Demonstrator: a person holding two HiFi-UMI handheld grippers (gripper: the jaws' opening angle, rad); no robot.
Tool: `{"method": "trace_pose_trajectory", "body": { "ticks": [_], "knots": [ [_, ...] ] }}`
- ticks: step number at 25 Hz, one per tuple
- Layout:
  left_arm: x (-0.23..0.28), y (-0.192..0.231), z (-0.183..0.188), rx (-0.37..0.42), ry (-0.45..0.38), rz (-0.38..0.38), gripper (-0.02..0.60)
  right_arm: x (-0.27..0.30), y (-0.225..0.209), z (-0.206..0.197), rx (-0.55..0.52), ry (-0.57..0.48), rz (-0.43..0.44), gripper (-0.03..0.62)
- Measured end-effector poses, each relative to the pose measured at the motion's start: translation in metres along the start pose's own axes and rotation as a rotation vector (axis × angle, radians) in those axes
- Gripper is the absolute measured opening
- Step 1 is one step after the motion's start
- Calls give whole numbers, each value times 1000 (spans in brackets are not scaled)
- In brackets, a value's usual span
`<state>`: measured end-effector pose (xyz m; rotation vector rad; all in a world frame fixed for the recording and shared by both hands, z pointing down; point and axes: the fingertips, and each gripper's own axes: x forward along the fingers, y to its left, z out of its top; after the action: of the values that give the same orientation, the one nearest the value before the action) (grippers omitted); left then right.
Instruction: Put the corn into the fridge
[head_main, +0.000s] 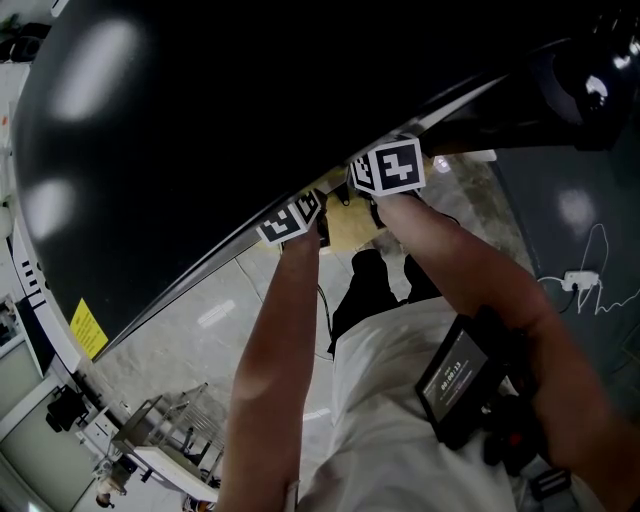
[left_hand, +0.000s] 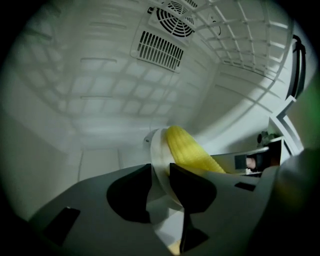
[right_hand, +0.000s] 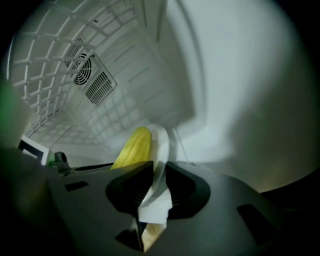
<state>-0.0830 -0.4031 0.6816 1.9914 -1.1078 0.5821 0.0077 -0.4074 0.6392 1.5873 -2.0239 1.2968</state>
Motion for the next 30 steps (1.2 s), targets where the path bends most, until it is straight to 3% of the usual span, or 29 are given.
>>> {"method": "trace_pose_trajectory", "body": {
  "ticks": [6, 10, 21, 23, 27, 30],
  "knots": [
    [0, 5, 2, 9, -1, 25, 123, -4, -8, -7, 15, -1, -24, 63],
    [-27, -1, 36, 40, -69, 92, 161, -13, -15, 1, 1, -68, -66, 63],
    [-55, -9, 41, 97, -139, 78, 160, -25, -10, 1, 1, -117, -39, 60],
    [-60, -9, 38, 94, -143, 87, 158, -27, -10, -3, -11, -115, -47, 6],
    [-73, -7, 34, 89, -165, 130, 39, -36, -10, -6, -25, -127, -42, 5],
    [-83, -6, 30, 90, -172, 146, 8, -43, -6, -5, -41, -132, -15, 5]
  ]
}}
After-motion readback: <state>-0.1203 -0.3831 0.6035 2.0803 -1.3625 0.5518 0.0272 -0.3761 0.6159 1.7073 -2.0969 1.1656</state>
